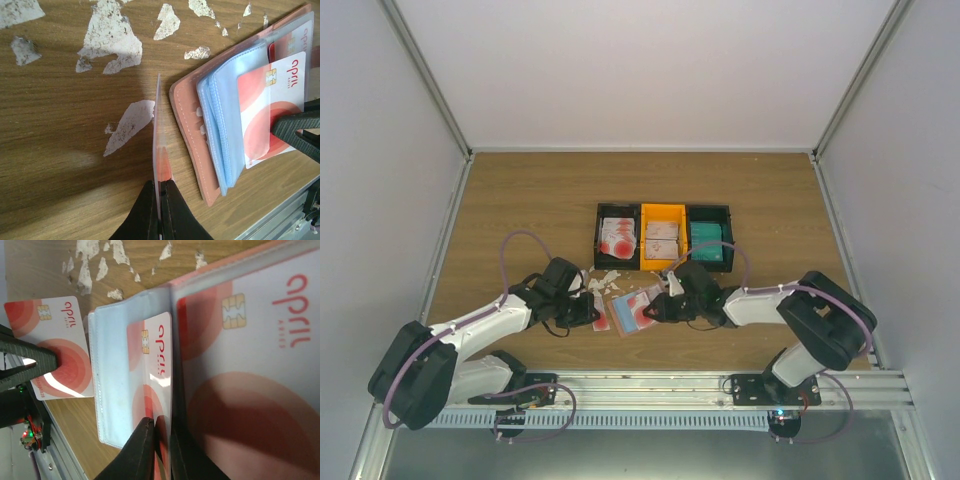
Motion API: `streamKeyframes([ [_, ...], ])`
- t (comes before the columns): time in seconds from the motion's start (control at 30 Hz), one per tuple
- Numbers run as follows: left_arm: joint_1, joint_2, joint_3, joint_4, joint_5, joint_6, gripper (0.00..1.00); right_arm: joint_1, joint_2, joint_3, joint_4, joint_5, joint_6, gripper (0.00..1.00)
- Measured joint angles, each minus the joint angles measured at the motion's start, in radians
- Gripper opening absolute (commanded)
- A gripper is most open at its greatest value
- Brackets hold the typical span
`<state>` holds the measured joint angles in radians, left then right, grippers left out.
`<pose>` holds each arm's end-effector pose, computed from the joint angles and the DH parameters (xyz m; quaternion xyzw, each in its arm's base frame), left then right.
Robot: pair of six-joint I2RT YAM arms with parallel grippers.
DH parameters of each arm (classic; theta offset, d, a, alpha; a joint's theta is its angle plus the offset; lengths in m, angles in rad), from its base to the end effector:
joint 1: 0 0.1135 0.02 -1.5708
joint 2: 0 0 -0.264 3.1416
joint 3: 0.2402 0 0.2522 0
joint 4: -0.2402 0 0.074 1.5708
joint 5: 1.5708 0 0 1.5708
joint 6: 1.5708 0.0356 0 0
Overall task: Put the credit cards into the card holder
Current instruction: Insert the credit card into the card holder.
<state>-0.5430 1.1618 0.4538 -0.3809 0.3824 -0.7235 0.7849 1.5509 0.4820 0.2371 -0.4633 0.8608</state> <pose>0.1556 -0.1094 0.1472 -0.0408 0.9536 -0.2874 0.0796 0.1702 0.1925 0.1133 -0.0484 0.9101 0.4033 0.0821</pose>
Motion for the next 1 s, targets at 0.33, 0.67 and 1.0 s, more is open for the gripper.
streamKeyframes([
  [0.33,0.0,0.0,-0.007,0.008,0.003,-0.002,0.0,0.0,0.063,0.031,0.066,-0.043,0.001,0.06],
  [0.67,0.0,0.0,-0.009,0.012,0.006,-0.002,0.0,0.0,0.069,0.035,0.088,-0.046,0.02,0.02],
  [1.0,0.0,0.0,-0.009,0.012,0.006,-0.002,0.0,0.0,0.102,0.042,0.141,-0.058,0.038,0.0],
])
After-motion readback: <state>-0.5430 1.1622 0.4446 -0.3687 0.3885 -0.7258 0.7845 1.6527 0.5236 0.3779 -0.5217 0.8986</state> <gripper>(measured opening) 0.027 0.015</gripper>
